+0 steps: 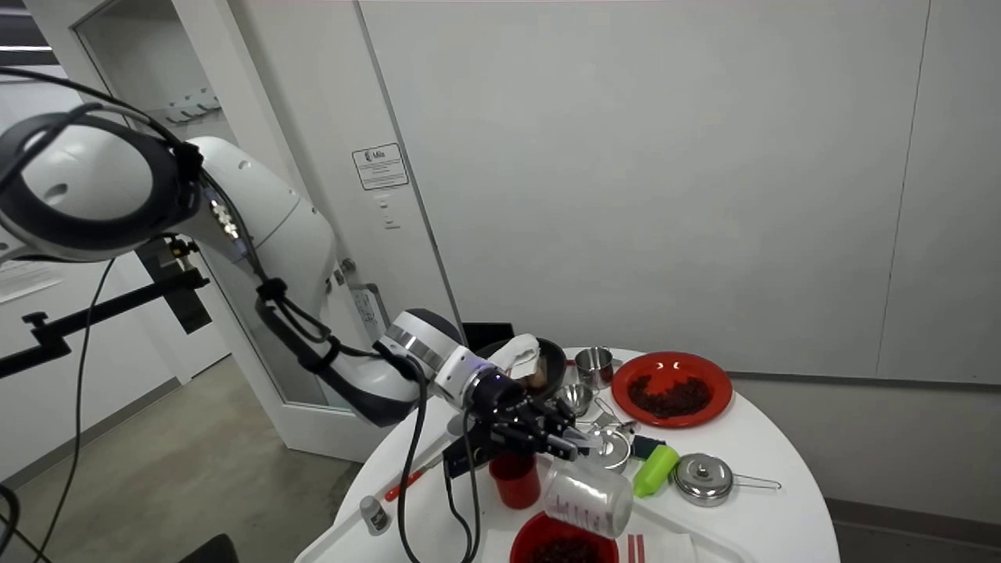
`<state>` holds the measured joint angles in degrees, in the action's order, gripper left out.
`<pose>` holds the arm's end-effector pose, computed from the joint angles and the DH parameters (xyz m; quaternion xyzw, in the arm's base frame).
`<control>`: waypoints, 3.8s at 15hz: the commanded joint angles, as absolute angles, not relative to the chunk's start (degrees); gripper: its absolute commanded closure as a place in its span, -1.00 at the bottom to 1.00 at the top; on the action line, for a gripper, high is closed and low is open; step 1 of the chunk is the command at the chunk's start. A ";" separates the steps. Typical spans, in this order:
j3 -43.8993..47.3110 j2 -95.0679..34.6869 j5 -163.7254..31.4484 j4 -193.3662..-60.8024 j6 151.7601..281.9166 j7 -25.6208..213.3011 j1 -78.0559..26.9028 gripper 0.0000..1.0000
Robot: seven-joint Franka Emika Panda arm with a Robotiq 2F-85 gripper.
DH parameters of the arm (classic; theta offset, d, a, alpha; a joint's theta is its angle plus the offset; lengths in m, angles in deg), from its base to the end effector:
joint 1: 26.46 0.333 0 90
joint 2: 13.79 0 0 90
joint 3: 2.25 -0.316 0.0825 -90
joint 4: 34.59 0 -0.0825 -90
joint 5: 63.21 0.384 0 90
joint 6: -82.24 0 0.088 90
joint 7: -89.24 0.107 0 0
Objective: Pour the contents of the jug into the red bowl
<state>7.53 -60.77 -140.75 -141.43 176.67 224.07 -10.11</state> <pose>0.5690 -0.0323 0.1025 0.5853 -0.4231 0.4106 0.5566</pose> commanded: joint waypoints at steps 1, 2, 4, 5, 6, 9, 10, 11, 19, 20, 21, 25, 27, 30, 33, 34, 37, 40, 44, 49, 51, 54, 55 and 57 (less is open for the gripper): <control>3.75 -65.02 -145.32 -137.30 169.20 225.19 -12.38 0.80; 3.05 -65.92 -146.62 -136.79 167.59 224.98 -12.44 0.80; 1.75 -67.67 -149.41 -136.03 164.77 224.57 -12.28 0.80; 1.13 -68.39 -150.59 -135.71 163.62 224.41 -12.28 0.80; 0.50 -69.11 -151.72 -135.44 162.56 224.30 -12.28 0.80; -0.93 -71.47 -154.47 -134.48 159.20 223.92 -12.18 0.80; -1.33 -72.25 -155.13 -134.10 157.99 223.64 -12.18 0.80; -1.64 -73.04 -155.52 -133.66 156.85 223.29 -12.26 0.80; -2.32 -78.74 -155.98 -129.04 148.46 220.02 -12.43 0.80; -2.31 -79.34 -156.00 -128.49 147.58 219.51 -12.45 0.80; -2.28 -79.92 -156.08 -127.90 146.75 219.01 -12.43 0.80; -2.22 -81.88 -156.19 -125.94 144.24 217.69 -12.44 0.80; -2.10 -82.90 -156.25 -124.95 142.96 217.36 -12.33 0.80; -2.46 -83.59 -156.05 -124.05 142.30 216.05 -12.72 0.80; -5.47 -79.83 -156.22 -127.49 150.90 209.90 -15.58 0.81; -6.17 -79.25 -155.90 -127.87 153.22 208.47 -16.27 0.80; -7.89 -77.80 -154.12 -128.34 159.32 203.40 -18.41 0.80; -9.18 -74.67 -153.40 -130.69 165.84 198.23 -20.26 0.80; -10.81 -67.50 -152.95 -136.54 175.56 192.99 -22.35 0.80; -12.38 -56.87 -152.77 -146.03 189.18 187.77 -24.54 0.80; -12.57 -53.30 -153.06 -149.29 195.55 186.23 -25.40 0.80; -12.22 -49.32 -153.98 -153.10 206.31 185.03 -26.52 0.80; -12.03 -48.66 -154.23 -153.91 209.96 184.75 -26.85 0.80; -11.53 -48.15 -154.77 -154.98 217.47 183.99 -27.66 0.80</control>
